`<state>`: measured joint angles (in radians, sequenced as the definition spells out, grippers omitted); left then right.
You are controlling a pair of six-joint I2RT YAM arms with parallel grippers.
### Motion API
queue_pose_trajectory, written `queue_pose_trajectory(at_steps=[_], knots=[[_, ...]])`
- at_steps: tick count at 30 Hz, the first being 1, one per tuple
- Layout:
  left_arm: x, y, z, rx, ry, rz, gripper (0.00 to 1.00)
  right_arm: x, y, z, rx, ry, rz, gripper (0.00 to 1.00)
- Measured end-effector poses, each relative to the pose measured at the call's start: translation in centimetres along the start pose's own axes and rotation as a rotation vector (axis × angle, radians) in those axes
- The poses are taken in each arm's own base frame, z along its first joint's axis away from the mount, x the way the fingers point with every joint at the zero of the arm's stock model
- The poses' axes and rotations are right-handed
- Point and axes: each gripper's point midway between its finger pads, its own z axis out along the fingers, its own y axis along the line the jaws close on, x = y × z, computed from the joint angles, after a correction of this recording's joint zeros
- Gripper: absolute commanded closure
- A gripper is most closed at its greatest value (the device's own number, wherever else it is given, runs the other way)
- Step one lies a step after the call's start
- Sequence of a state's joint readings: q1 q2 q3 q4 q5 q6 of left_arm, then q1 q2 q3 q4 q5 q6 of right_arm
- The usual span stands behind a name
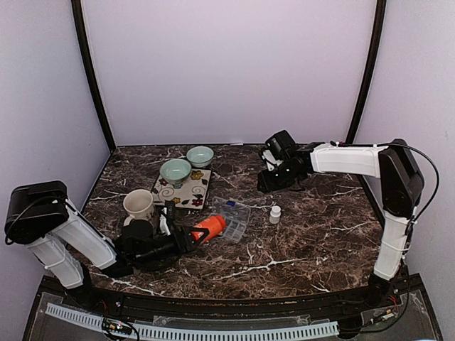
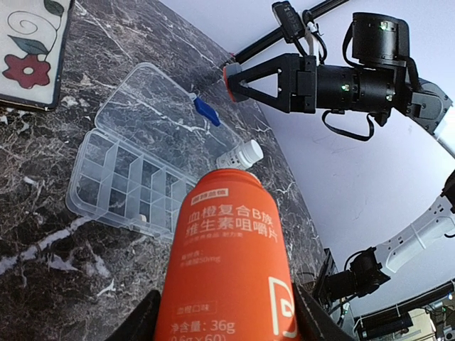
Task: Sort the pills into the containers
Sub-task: Pour the pill into the compartment of the pill container, then screw the lid of the pill bottle onto the pill bottle.
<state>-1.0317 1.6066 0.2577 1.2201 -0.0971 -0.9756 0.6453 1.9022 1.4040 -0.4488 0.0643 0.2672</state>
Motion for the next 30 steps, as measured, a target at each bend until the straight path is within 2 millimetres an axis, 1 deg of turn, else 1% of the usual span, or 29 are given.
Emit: queue_pose_trajectory(at_steps=[4,8,19,22,25,27,30], knots=[[-0.6,-1.2,-0.9,0.041,-0.012,0.006,0.98,-0.1,0.0,-0.2,-0.001,-0.004,0.0,0.7],[-1.6,-3.0,-1.6,0.099,-0.032,0.019,0.98,-0.4,0.0,-0.6,-0.002,-0.016,0.0,0.7],[-3.7,-7.3,-3.4,0.181,-0.037,0.098,0.98,-1.9,0.3,-2.8,-0.017,-0.074,0.003,0.7],[-4.5,-8.8,-3.7,0.198,-0.042,0.128,0.97,-2.5,0.4,-3.8,-0.025,-0.099,0.006,0.7],[-5.9,-10.4,-4.4,0.227,-0.058,0.152,0.97,-3.3,0.6,-5.1,-0.036,-0.13,0.009,0.7],[-6.8,-11.1,-4.8,0.246,-0.065,0.162,0.97,-3.6,0.7,-5.8,-0.044,-0.146,0.011,0.7],[-8.4,-11.5,-4.8,0.257,-0.076,0.173,0.97,-4.2,0.9,-6.9,-0.051,-0.171,0.018,0.7]])
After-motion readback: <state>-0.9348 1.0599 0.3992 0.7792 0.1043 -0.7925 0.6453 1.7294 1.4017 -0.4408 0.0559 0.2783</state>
